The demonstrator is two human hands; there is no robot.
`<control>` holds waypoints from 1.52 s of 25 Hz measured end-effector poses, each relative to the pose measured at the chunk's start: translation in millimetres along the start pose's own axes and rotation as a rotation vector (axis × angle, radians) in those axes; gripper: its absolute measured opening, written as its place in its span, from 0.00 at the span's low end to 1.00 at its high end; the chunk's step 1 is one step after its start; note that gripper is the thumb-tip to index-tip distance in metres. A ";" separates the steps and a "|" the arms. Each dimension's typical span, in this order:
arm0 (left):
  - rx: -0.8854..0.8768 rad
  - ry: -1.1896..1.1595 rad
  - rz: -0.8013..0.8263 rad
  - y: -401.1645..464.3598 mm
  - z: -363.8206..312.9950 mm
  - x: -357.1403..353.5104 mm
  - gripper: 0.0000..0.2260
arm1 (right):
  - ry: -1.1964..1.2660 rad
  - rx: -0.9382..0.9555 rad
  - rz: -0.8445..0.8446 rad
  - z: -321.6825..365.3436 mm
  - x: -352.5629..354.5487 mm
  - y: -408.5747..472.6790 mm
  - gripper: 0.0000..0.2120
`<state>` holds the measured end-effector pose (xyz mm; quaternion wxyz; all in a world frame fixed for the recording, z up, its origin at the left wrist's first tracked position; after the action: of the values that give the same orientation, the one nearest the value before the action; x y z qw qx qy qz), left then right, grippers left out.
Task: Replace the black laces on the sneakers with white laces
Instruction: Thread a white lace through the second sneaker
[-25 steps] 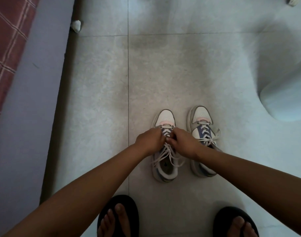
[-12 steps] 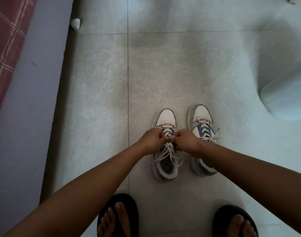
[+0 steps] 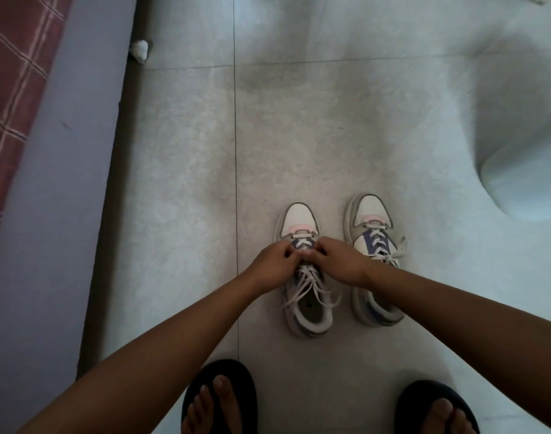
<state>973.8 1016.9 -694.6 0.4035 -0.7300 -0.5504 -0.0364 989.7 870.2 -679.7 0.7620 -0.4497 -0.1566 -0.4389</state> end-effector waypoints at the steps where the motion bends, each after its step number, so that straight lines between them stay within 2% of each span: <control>1: -0.021 0.091 0.034 4.4 -4.5 1.3 0.10 | -0.043 0.014 0.017 3.8 1.1 3.4 0.13; 3: -0.088 0.236 0.085 9.4 -11.8 4.1 0.11 | -0.061 0.017 0.062 5.9 3.2 6.3 0.11; 4: -0.107 0.238 0.100 10.5 -12.6 5.5 0.11 | 0.009 -0.015 0.075 4.0 4.1 5.9 0.11; 7: -0.045 -0.059 0.084 8.3 -3.0 11.5 0.09 | 0.521 -0.163 0.077 -7.8 2.7 -0.8 0.10; 9: -0.049 -0.125 0.039 5.1 3.1 11.1 0.08 | 0.672 -0.183 0.060 -14.0 -1.1 -4.0 0.09; 12: -0.117 0.025 -0.074 2.5 4.1 5.1 0.06 | 0.459 -0.165 -0.078 -14.2 -6.1 -1.9 0.08; 15: -0.148 0.193 -0.163 -4.7 7.8 7.8 0.11 | 0.264 -0.076 -0.232 -12.7 -1.7 -5.3 0.07; 19: -0.272 0.275 -0.061 -34.5 12.5 10.7 0.09 | 0.152 0.014 -0.052 -15.2 3.4 -20.3 0.06; 21: -0.354 0.255 -0.015 -45.4 9.6 7.1 0.07 | 0.129 0.051 -0.032 -11.0 6.1 -24.1 0.05; 23: -0.302 0.157 -0.051 -44.7 4.2 7.2 0.08 | 0.086 0.071 -0.061 -3.2 7.9 -26.0 0.05; 25: -0.136 0.042 -0.115 -34.4 -0.9 9.0 0.07 | -0.055 0.092 -0.091 4.9 5.2 -27.4 0.07; 28: -0.082 0.159 -0.101 -22.2 -9.5 4.0 0.06 | -0.184 0.078 -0.100 14.2 1.1 -25.7 0.12; 31: -0.095 0.274 -0.037 -13.3 -19.9 3.6 0.10 | -0.112 0.021 -0.040 13.9 3.6 -21.4 0.11; 34: -0.023 0.271 0.035 -4.3 -26.5 10.0 0.17 | 0.098 -0.098 0.040 8.8 4.8 -17.3 0.10; 36: -0.054 0.320 0.089 -4.1 -30.1 10.9 0.17 | 0.286 -0.186 0.069 5.6 4.1 -17.9 0.11; 38: -0.141 0.361 0.122 -8.2 -30.9 11.4 0.13 | 0.431 -0.209 0.077 1.2 6.0 -21.4 0.10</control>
<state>983.6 1007.0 -663.7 0.4448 -0.7701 -0.4201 -0.1806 976.0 863.6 -663.5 0.7433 -0.4275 0.0732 -0.5093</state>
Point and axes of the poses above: each hand's wrist, its own y-axis towards the middle knuckle, its own x-axis out of the back of the hand, z = x × y, the point moved 1 cm from there along y, towards the middle knuckle, and after that the axes turned 9 degrees about -z, right-handed, at the moved point
